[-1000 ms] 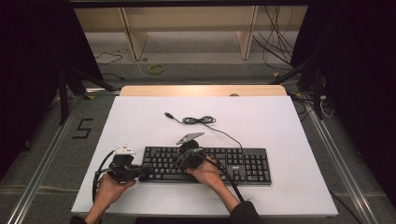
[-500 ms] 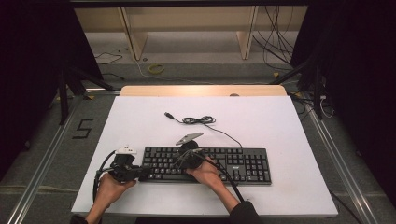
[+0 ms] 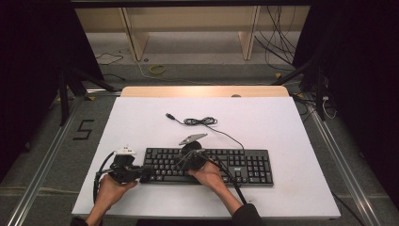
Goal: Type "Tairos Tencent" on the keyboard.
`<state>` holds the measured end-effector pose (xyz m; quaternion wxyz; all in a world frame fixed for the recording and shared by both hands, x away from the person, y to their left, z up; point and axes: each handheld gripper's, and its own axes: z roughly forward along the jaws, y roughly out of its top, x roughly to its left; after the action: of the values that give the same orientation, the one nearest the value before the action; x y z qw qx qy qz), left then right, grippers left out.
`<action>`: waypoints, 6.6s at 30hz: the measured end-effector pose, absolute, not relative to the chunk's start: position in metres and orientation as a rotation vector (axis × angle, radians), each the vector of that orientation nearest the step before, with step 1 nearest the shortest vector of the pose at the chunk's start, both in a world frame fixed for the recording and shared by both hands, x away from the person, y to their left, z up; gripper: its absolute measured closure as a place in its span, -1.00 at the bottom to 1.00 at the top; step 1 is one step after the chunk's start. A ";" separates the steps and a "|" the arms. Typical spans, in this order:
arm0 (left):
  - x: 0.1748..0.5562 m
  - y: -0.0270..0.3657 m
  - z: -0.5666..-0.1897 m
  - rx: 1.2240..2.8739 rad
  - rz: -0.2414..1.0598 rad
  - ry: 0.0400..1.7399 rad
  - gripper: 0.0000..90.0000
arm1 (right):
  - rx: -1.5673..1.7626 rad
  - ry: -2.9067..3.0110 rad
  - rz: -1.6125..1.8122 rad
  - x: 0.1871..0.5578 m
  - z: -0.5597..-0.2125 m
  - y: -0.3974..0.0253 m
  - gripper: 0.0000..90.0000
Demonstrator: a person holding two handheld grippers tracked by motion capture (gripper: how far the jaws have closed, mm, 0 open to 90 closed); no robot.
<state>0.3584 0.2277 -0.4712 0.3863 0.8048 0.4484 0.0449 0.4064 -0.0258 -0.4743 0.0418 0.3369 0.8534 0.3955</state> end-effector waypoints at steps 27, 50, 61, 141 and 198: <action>0.363 0.219 -0.464 1.940 0.110 1.110 -0.05 | 1.041 2.523 1.406 0.395 -0.453 -0.062 0.18; 0.370 0.215 -0.468 1.951 0.124 1.129 0.06 | 1.065 2.484 1.398 0.389 -0.449 -0.086 -0.12; 0.372 0.214 -0.471 1.994 0.129 1.118 0.67 | 1.069 2.476 1.395 0.389 -0.448 -0.088 -0.17; 0.364 0.208 -0.461 1.931 0.107 1.119 -0.19 | 1.071 2.512 1.336 0.389 -0.455 -0.088 0.10; 0.368 0.206 -0.456 1.925 0.134 1.106 -0.25 | 1.032 2.578 1.293 0.386 -0.463 -0.084 1.00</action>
<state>0.3680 0.2059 -0.4561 0.4427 0.7760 0.4459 0.0541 0.3859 -0.0840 -0.4634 0.0394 0.3368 0.8409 0.4218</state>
